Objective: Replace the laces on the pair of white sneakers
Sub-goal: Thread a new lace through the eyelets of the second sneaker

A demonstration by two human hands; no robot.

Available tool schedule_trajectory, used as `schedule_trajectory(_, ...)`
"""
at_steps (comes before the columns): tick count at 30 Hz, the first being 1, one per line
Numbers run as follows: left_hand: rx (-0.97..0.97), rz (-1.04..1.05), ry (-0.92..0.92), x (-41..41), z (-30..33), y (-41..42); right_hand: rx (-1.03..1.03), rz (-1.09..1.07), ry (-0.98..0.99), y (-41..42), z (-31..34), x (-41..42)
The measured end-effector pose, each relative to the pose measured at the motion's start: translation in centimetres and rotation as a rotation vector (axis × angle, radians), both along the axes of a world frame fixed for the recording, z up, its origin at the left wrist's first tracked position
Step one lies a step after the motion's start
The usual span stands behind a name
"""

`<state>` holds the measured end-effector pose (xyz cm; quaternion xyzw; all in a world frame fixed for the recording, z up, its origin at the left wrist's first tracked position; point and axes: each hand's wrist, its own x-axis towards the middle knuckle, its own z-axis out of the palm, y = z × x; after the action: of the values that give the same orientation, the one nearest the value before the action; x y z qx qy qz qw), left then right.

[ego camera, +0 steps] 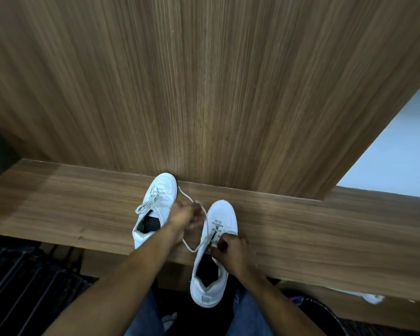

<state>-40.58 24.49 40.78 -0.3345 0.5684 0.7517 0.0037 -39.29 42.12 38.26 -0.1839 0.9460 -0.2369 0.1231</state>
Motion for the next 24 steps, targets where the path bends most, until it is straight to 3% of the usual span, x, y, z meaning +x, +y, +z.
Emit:
schedule_trajectory(3,0.258,0.212,0.168,-1.9,3.4,-2.6,-0.001,-0.014,-0.001,0.1,0.1,0.1)
schedule_trajectory(6,0.332,0.365,0.285,-2.7,5.9,-4.4,0.008,-0.019,-0.018,0.0,0.1,0.1)
schedule_trajectory(9,0.167,0.268,0.172,-1.9,4.6,-3.8,0.015,-0.032,-0.01,0.0,0.1,0.0)
schedule_trajectory(12,-0.14,-0.029,-0.098,0.4,0.8,-1.5,0.027,-0.035,-0.003,0.0,0.1,0.1)
schedule_trajectory(15,-0.226,-0.301,-0.267,3.0,-2.3,1.0,0.021,-0.048,0.007,0.0,0.2,0.1)
schedule_trajectory(22,-0.546,-0.427,-0.18,2.5,-3.8,1.2,0.054,-0.031,-0.008,0.1,0.1,0.3)
schedule_trajectory(24,-0.586,-0.36,-0.13,1.6,-2.8,0.7,0.063,-0.026,-0.02,-0.1,0.1,0.3)
